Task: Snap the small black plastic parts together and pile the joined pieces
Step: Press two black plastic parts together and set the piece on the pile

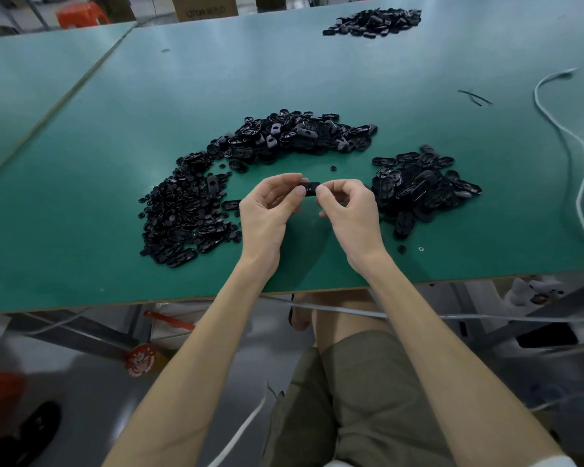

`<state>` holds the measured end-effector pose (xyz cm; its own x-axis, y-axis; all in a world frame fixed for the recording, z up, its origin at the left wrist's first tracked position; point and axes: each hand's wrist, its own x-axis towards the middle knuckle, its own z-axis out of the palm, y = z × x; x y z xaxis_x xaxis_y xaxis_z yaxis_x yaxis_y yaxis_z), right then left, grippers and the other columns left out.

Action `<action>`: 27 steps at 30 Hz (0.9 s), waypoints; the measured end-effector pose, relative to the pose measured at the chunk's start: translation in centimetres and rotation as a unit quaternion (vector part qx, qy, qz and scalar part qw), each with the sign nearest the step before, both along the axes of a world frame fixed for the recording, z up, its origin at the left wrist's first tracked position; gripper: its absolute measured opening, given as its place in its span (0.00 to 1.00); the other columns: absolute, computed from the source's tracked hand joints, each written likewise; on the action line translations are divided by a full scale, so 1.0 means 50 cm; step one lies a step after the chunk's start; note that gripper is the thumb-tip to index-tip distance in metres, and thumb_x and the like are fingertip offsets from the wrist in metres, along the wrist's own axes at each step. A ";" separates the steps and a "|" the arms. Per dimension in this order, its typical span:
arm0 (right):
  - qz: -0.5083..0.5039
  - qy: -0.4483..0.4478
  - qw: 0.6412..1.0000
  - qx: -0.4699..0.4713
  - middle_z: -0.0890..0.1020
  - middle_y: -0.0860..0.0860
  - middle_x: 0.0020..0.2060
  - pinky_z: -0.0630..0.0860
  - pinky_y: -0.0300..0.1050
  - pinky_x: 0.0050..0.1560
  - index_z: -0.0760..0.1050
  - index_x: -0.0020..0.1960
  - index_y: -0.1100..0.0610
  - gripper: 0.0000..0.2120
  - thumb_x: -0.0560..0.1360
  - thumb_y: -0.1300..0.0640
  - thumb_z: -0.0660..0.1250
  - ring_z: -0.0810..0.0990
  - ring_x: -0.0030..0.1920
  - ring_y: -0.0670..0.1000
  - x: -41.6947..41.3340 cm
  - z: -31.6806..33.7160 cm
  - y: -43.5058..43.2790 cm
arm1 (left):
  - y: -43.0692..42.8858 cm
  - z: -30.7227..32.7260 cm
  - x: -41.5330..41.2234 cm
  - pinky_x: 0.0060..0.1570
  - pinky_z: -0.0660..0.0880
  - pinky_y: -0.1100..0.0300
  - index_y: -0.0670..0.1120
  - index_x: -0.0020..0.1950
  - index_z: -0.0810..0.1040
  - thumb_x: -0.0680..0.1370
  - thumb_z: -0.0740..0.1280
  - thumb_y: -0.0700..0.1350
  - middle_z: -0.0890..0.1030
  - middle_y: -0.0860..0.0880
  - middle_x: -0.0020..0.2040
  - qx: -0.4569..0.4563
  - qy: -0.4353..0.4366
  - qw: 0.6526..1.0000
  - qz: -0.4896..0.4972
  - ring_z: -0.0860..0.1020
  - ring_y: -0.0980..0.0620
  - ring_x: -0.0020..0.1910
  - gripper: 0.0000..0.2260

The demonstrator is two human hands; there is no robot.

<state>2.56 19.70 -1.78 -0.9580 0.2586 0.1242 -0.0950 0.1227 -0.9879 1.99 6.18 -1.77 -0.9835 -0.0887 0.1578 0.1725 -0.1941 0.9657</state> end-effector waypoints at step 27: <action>-0.012 0.012 1.000 0.025 0.82 0.51 0.49 0.81 0.59 0.55 0.81 0.44 0.52 0.05 0.78 0.58 0.72 0.84 0.47 0.51 0.009 0.009 -0.002 | 0.000 0.002 0.004 0.46 0.79 0.61 0.41 0.56 0.84 0.79 0.72 0.35 0.87 0.47 0.51 -0.023 -0.007 1.000 -0.001 0.85 0.52 0.50 0.07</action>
